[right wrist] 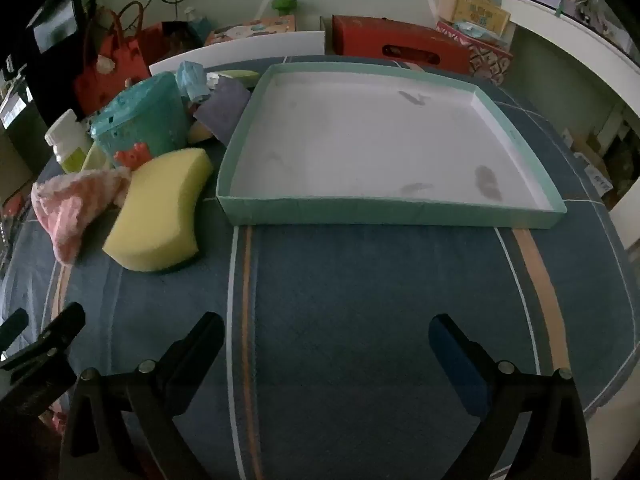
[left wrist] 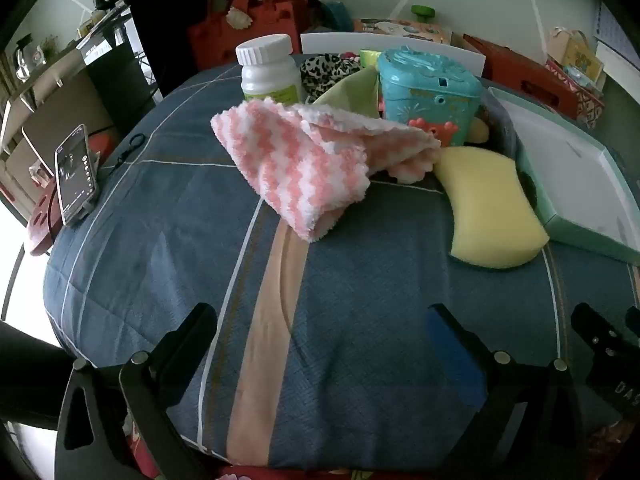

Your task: Organize soft objects

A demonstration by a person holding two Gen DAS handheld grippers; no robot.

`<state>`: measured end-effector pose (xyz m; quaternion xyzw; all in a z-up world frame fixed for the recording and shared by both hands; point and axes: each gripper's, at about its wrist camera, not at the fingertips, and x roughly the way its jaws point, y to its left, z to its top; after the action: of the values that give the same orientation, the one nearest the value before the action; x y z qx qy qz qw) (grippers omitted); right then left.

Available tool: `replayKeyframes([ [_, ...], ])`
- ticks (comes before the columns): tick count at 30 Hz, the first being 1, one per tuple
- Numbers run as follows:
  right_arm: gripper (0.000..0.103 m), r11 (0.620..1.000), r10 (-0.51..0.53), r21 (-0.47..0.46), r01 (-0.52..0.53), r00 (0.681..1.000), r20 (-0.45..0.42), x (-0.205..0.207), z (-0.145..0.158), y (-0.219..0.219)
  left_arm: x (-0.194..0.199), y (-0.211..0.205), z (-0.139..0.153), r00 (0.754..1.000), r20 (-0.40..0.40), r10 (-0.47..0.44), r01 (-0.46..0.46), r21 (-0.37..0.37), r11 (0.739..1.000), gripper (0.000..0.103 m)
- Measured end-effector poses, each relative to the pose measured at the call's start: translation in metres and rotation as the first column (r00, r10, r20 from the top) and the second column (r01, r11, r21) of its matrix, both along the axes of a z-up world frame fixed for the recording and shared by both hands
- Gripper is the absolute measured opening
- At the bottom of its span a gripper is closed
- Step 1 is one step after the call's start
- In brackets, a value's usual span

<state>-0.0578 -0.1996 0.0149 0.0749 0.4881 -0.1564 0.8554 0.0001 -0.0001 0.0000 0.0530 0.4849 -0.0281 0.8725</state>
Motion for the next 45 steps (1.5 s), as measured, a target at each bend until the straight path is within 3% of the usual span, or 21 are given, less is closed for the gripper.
replayKeyframes([
  [45,0.103,1.0,-0.01,-0.016,0.01,1.0,0.011,-0.0047,0.0011,-0.0033,-0.0038,0.0003,0.0042,1.0,0.02,-0.003,0.003,0.011,1.0,0.103],
])
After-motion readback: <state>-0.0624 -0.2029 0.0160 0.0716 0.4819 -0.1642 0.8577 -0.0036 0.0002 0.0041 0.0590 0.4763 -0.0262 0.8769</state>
